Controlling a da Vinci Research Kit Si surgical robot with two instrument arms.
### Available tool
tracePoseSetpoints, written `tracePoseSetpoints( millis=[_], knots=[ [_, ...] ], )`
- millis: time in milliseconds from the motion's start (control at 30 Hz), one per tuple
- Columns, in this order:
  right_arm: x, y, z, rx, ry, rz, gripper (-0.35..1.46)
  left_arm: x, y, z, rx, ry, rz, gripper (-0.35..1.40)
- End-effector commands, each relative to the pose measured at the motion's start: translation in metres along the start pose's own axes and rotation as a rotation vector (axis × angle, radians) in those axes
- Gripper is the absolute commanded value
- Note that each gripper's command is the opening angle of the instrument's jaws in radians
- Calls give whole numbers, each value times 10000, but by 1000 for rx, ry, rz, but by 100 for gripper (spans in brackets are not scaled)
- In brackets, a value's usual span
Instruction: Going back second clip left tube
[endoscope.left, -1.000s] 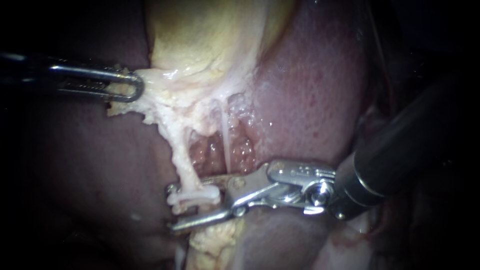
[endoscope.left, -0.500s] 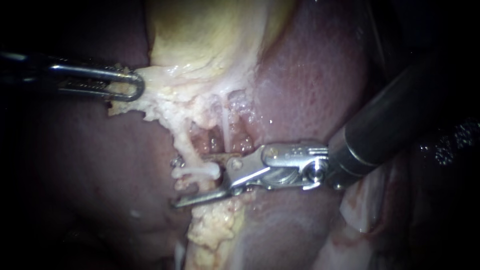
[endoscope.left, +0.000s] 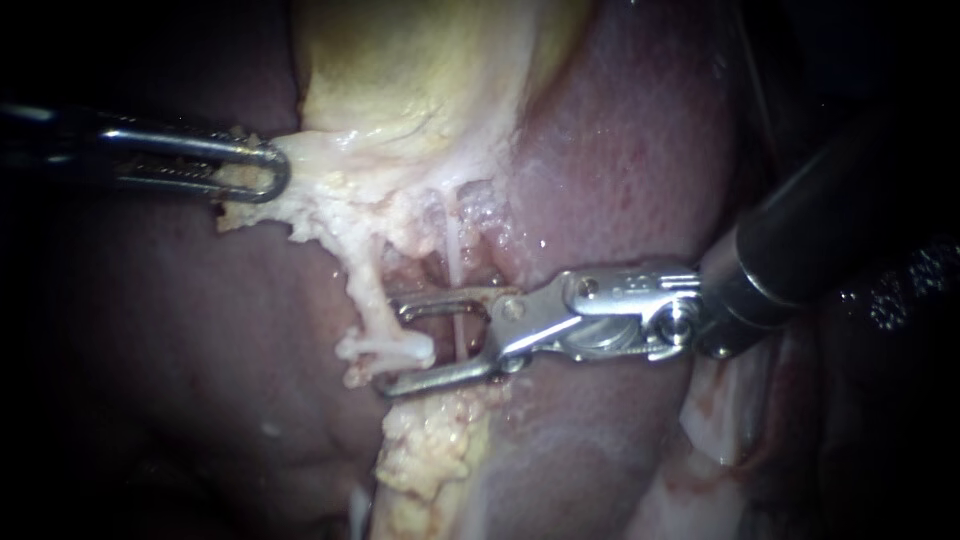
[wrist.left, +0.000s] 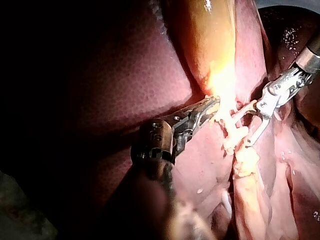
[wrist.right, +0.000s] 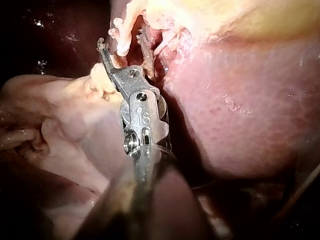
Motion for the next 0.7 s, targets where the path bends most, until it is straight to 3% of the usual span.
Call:
tracePoseSetpoints(
  millis=[33, 167, 400, 700],
  knots=[
    [1, -2, -6, 3, 0, -19, 50, 0, 0, -1, 1, 0, 0, -35],
    [10, -12, -36, -7, -18, -92, 50, -1, -1, 0, -1, -2, 0, -35],
    [22, -30, -93, -70, -118, -185, 50, -1, -2, 1, 0, -4, 1, -35],
    [29, -27, -136, -122, -134, -192, 50, -3, -5, 10, 4, -6, 3, -35]
  ],
)
